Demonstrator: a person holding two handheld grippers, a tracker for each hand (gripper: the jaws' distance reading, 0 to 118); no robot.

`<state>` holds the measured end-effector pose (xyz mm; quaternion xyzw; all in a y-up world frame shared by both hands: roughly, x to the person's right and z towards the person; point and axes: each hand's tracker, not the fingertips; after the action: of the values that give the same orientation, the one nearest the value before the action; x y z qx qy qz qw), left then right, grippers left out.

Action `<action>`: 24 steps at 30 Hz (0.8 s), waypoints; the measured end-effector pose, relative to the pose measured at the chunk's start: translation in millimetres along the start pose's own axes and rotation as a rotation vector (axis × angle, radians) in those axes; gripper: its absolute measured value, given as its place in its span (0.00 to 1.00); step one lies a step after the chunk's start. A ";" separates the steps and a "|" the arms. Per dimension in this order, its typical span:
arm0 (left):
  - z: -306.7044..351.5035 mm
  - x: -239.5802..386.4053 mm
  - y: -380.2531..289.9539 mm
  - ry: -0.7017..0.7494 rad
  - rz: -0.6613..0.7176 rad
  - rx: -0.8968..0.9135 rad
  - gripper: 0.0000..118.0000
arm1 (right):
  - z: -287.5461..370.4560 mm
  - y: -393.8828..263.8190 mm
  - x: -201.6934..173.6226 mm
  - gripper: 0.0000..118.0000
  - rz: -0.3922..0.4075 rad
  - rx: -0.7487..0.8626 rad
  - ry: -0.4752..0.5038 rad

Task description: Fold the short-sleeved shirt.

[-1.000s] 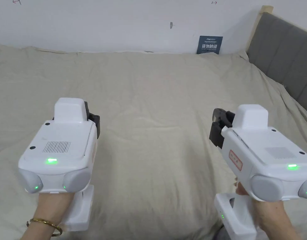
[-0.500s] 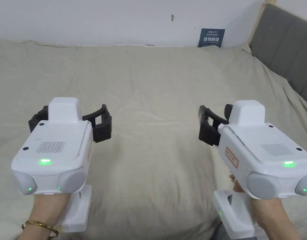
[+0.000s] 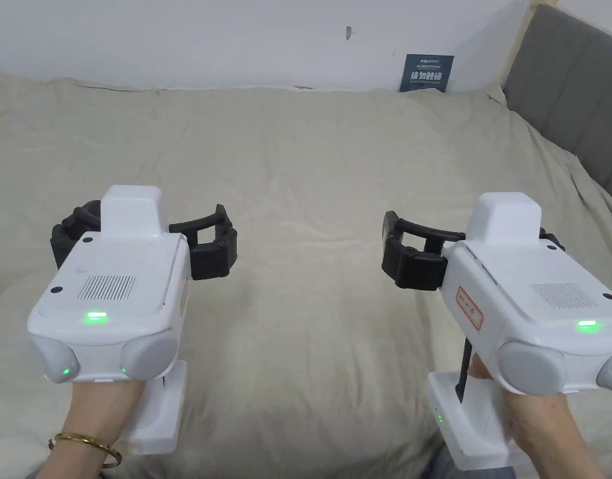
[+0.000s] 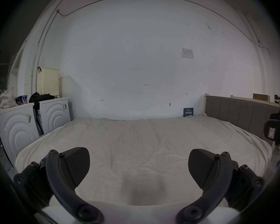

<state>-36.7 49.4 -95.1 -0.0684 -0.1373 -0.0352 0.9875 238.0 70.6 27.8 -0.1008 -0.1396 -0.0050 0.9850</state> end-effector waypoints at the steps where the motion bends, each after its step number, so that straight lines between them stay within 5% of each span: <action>1: -0.3 0.1 0.4 -0.001 -0.003 -0.003 1.00 | 0.1 -0.2 0.2 1.00 -0.003 -0.001 0.001; 24: 2.4 1.9 1.0 -0.001 -0.019 0.008 1.00 | 3.7 -0.8 3.4 1.00 -0.006 0.009 0.006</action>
<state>-35.4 50.7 -92.5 -0.0634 -0.1384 -0.0441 0.9874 240.2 70.6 32.3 -0.0959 -0.1369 -0.0078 0.9859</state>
